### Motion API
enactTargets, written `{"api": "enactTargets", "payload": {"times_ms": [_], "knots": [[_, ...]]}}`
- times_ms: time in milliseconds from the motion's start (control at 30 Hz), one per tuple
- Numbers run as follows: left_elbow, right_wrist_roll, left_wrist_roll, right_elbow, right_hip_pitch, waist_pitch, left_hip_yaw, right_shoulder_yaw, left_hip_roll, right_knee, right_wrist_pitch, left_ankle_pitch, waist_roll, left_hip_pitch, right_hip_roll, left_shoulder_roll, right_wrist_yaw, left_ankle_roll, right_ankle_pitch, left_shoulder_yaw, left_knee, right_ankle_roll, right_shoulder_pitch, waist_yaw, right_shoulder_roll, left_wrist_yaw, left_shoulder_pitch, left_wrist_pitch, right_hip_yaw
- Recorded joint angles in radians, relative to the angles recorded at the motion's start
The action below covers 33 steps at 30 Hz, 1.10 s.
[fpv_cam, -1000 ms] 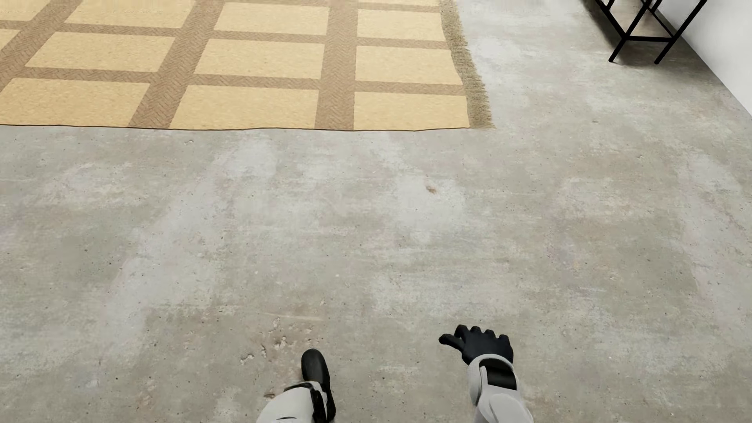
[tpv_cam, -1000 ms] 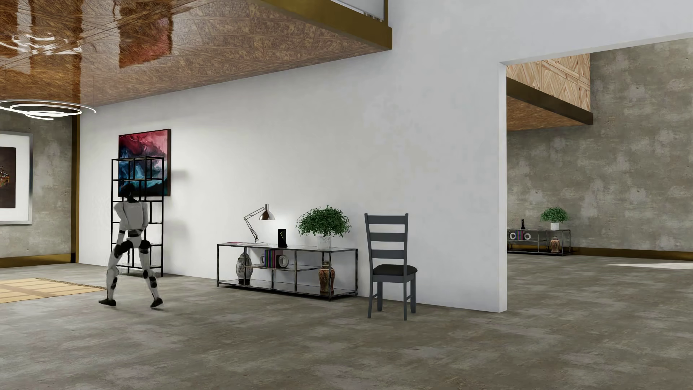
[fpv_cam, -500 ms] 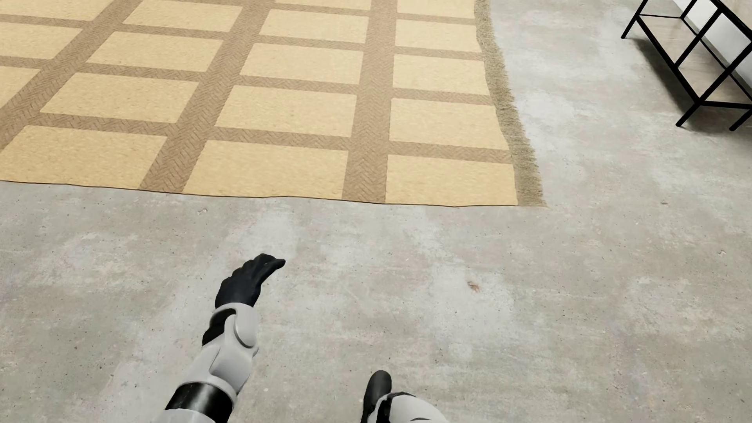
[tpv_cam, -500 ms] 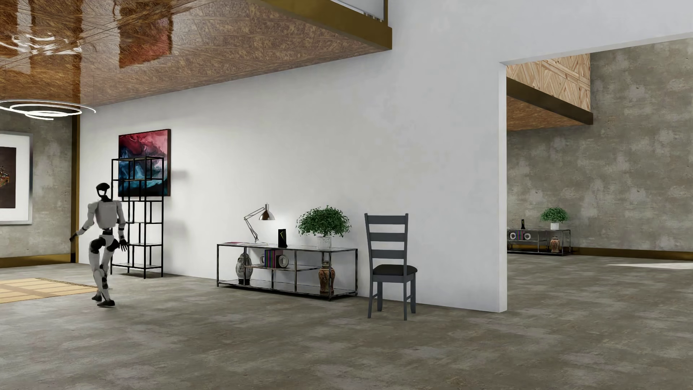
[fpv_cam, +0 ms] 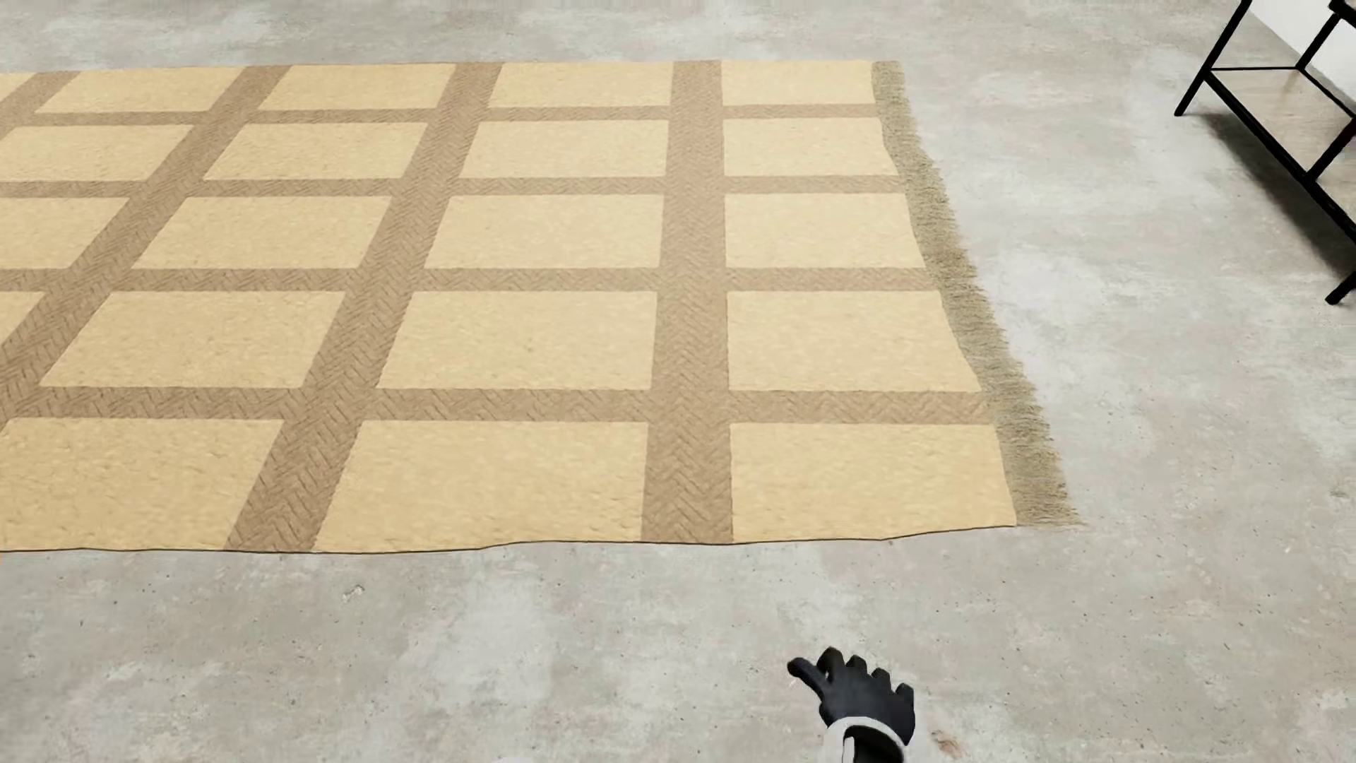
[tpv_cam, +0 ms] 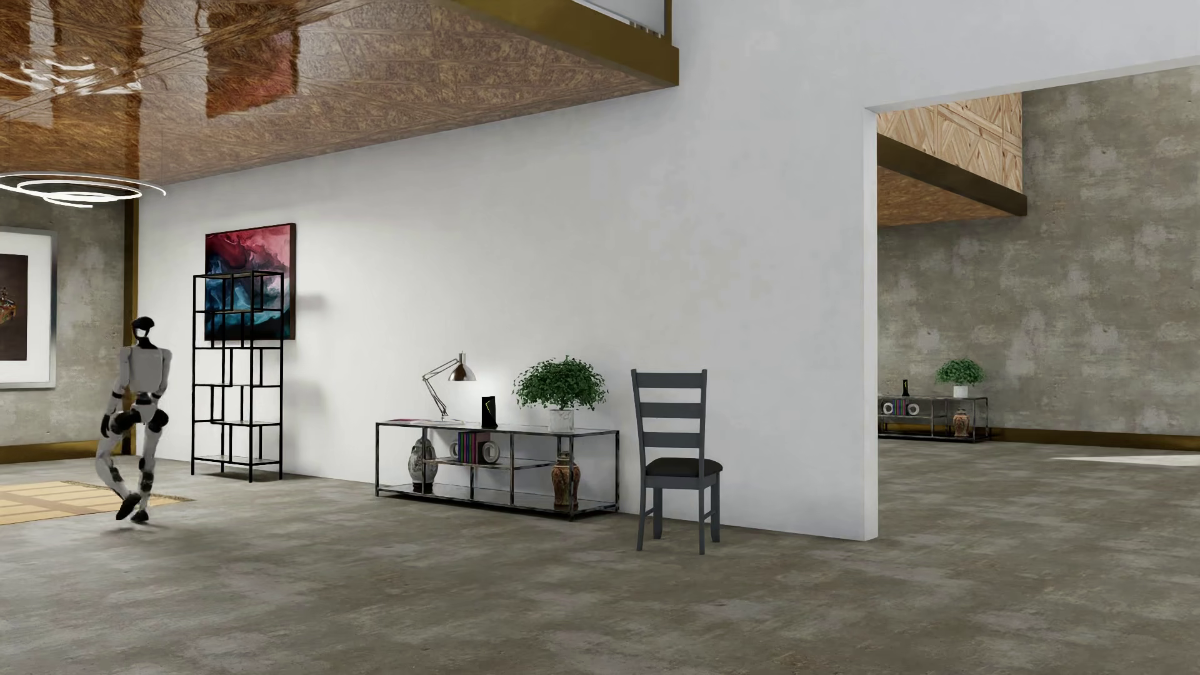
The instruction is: Walk towards the shelves
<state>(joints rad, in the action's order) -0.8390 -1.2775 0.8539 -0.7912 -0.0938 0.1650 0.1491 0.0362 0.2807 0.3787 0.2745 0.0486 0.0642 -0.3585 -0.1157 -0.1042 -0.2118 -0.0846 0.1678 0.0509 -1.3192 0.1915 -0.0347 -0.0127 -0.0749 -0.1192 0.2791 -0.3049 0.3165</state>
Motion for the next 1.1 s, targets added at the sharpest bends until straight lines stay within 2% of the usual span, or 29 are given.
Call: {"api": "enactTargets", "payload": {"times_ms": [67,100,133,200,233,267,300,333,367,400,433,467,500,533,567,600,667,700,733,767,800,867,900,933,967,1000,1033,1067,1100], "knots": [[0.056,-0.022,-0.023,0.06,0.077,-0.006,-0.023,-0.096,-0.021,-0.024,-0.05,0.014,0.006,-0.106,-0.04,0.031,-0.025,-0.027,0.05,0.057,0.222,-0.016,-0.058,0.036,0.031,0.039,0.126,0.031,-0.076],[0.073,-0.03,-0.033,0.092,0.114,-0.008,-0.014,-0.133,-0.04,-0.039,-0.069,-0.006,0.009,-0.129,-0.052,0.054,-0.013,-0.024,0.071,0.078,0.408,-0.024,-0.086,0.047,0.055,0.054,0.17,0.037,-0.11],[0.081,-0.012,-0.034,0.124,0.148,-0.009,-0.019,-0.148,-0.072,-0.053,-0.085,-0.037,0.011,-0.133,-0.065,0.073,0.024,0.032,0.094,0.089,0.644,-0.03,-0.108,0.055,0.071,0.052,0.2,0.033,-0.136],[0.079,0.039,-0.004,0.173,0.232,-0.011,-0.044,-0.153,-0.161,-0.108,-0.108,-0.048,0.013,-0.118,-0.078,0.098,0.162,0.108,0.131,0.079,1.108,-0.05,-0.134,0.056,0.111,0.014,0.221,0.034,-0.168],[0.081,0.075,0.014,0.187,0.273,-0.007,-0.018,-0.144,-0.191,-0.112,-0.107,-0.013,0.013,-0.129,-0.081,0.102,0.227,0.205,0.151,0.073,1.195,-0.062,-0.133,0.051,0.126,-0.012,0.221,0.042,-0.169],[0.084,0.099,0.031,0.189,0.308,-0.003,0.015,-0.139,-0.209,-0.101,-0.1,-0.013,0.012,-0.142,-0.081,0.103,0.255,0.158,0.163,0.069,1.173,-0.072,-0.12,0.048,0.143,-0.034,0.21,0.049,-0.163],[0.092,0.098,0.049,0.17,0.345,-0.001,0.018,-0.148,-0.22,-0.081,-0.095,-0.035,0.008,-0.15,-0.077,0.103,0.265,0.121,0.163,0.068,1.089,-0.08,-0.102,0.05,0.161,-0.046,0.2,0.049,-0.164],[0.115,0.087,0.053,0.125,0.388,0.001,0.002,-0.16,-0.226,-0.049,-0.081,-0.072,0.0,-0.147,-0.068,0.112,0.262,0.06,0.134,0.084,1.004,-0.082,-0.087,0.056,0.172,-0.03,0.195,0.047,-0.175],[0.148,0.061,0.04,0.056,0.416,0.002,0.014,-0.179,-0.212,0.005,-0.051,-0.134,-0.012,-0.132,-0.053,0.128,0.281,0.04,0.082,0.116,0.926,-0.095,-0.076,0.061,0.178,0.015,0.198,0.05,-0.189],[0.171,0.011,0.024,-0.018,0.412,0.005,0.037,-0.201,-0.195,0.108,-0.007,-0.118,-0.028,-0.121,-0.027,0.142,0.323,-0.005,0.006,0.146,0.837,-0.108,-0.062,0.066,0.187,0.07,0.194,0.053,-0.193],[0.176,-0.028,0.0,-0.075,0.368,0.01,0.062,-0.206,-0.187,0.267,0.033,-0.05,-0.047,-0.11,0.014,0.153,0.358,-0.009,-0.097,0.172,0.759,-0.114,-0.037,0.069,0.191,0.12,0.175,0.053,-0.182],[0.16,-0.056,-0.033,-0.111,0.297,0.014,0.088,-0.203,-0.19,0.465,0.056,0.011,-0.067,-0.082,0.063,0.159,0.395,-0.006,-0.176,0.197,0.717,-0.207,-0.003,0.068,0.197,0.15,0.137,0.049,-0.175],[0.125,-0.077,-0.05,-0.122,0.211,0.019,0.111,-0.197,-0.198,0.655,0.055,0.06,-0.087,-0.041,0.124,0.149,0.434,0.0,-0.274,0.207,0.703,-0.267,0.039,0.062,0.207,0.156,0.081,0.038,-0.168],[0.079,-0.087,-0.035,-0.105,0.119,0.023,0.123,-0.185,-0.212,0.801,0.04,0.096,-0.107,0.006,0.177,0.121,0.451,0.007,-0.296,0.191,0.708,-0.252,0.091,0.051,0.215,0.131,0.012,0.023,-0.167],[0.026,-0.078,0.013,-0.07,0.029,0.026,0.126,-0.158,-0.228,0.899,0.007,0.123,-0.122,0.057,0.215,0.085,0.445,0.013,-0.242,0.161,0.725,-0.231,0.158,0.038,0.225,0.087,-0.066,-0.007,-0.167],[-0.017,-0.055,0.077,-0.03,-0.061,0.028,0.122,-0.117,-0.246,0.956,-0.01,0.144,-0.134,0.109,0.243,0.044,0.428,0.02,-0.209,0.109,0.751,-0.2,0.22,0.022,0.217,0.056,-0.148,-0.008,-0.168],[-0.044,0.022,0.198,0.042,-0.208,0.029,0.103,-0.004,-0.286,0.928,0.006,0.18,-0.148,0.212,0.285,-0.004,0.381,0.03,-0.195,0.0,0.81,-0.196,0.336,-0.01,0.17,0.013,-0.303,0.029,-0.17],[-0.013,0.059,0.213,0.066,-0.265,0.027,0.092,0.04,-0.3,0.847,0.016,0.201,-0.151,0.258,0.306,-0.017,0.368,0.037,-0.183,-0.016,0.835,-0.171,0.374,-0.027,0.147,0.036,-0.363,0.058,-0.158],[0.029,0.082,0.183,0.081,-0.309,0.025,0.083,0.071,-0.313,0.731,0.022,0.225,-0.154,0.3,0.324,-0.017,0.356,0.044,-0.161,-0.006,0.854,-0.151,0.403,-0.042,0.13,0.066,-0.412,0.087,-0.138],[0.08,0.09,0.129,0.087,-0.33,0.023,0.078,0.085,-0.321,0.566,0.021,0.247,-0.156,0.344,0.346,-0.015,0.35,0.051,-0.164,0.014,0.879,-0.114,0.421,-0.056,0.116,0.105,-0.45,0.118,-0.088],[0.135,0.078,0.058,0.085,-0.332,0.02,0.078,0.085,-0.329,0.36,0.021,0.269,-0.158,0.386,0.351,-0.01,0.36,0.059,-0.178,0.034,0.903,-0.126,0.431,-0.068,0.109,0.141,-0.475,0.151,-0.03],[0.239,0.032,-0.057,0.071,-0.31,0.012,0.094,0.072,-0.351,-0.116,0.02,0.294,-0.156,0.487,0.278,-0.017,0.389,0.073,-0.253,0.037,0.991,-0.192,0.426,-0.077,0.101,0.175,-0.499,0.194,0.021],[0.285,0.008,-0.084,0.068,-0.337,0.01,0.108,0.066,-0.365,-0.237,0.015,0.313,-0.151,0.54,0.236,-0.025,0.402,0.081,-0.216,0.024,1.03,-0.27,0.42,-0.076,0.101,0.182,-0.497,0.205,-0.018],[0.322,-0.018,-0.087,0.065,-0.366,0.008,0.129,0.056,-0.372,-0.261,0.008,0.338,-0.146,0.58,0.211,-0.037,0.414,0.091,-0.158,0.009,1.04,-0.259,0.41,-0.074,0.103,0.192,-0.486,0.207,-0.043],[0.345,-0.036,-0.087,0.064,-0.374,0.006,0.157,0.055,-0.378,-0.212,0.004,0.366,-0.141,0.617,0.208,-0.044,0.413,0.102,-0.183,0.002,1.031,-0.217,0.4,-0.068,0.1,0.207,-0.463,0.203,0.013],[0.345,-0.043,-0.073,0.07,-0.376,0.004,0.171,0.066,-0.378,-0.113,0.01,0.383,-0.133,0.644,0.228,-0.046,0.395,0.113,-0.199,-0.018,1.002,-0.222,0.395,-0.066,0.091,0.213,-0.438,0.194,0.081],[0.325,-0.038,-0.061,0.084,-0.369,0.004,0.166,0.086,-0.367,-0.045,0.023,0.36,-0.12,0.668,0.239,-0.042,0.37,0.117,-0.186,-0.04,0.965,-0.124,0.391,-0.074,0.071,0.209,-0.415,0.183,0.107],[0.281,-0.019,-0.034,0.103,-0.342,0.001,0.152,0.115,-0.347,-0.012,0.037,0.311,-0.105,0.683,0.246,-0.04,0.335,0.115,-0.235,-0.069,0.914,-0.042,0.393,-0.085,0.045,0.196,-0.392,0.163,0.134],[0.219,0.013,-0.001,0.115,-0.321,0.0,0.141,0.147,-0.316,0.033,0.043,0.227,-0.087,0.671,0.246,-0.038,0.299,0.11,-0.248,-0.093,0.811,0.032,0.393,-0.096,0.017,0.179,-0.363,0.126,0.148]]}}
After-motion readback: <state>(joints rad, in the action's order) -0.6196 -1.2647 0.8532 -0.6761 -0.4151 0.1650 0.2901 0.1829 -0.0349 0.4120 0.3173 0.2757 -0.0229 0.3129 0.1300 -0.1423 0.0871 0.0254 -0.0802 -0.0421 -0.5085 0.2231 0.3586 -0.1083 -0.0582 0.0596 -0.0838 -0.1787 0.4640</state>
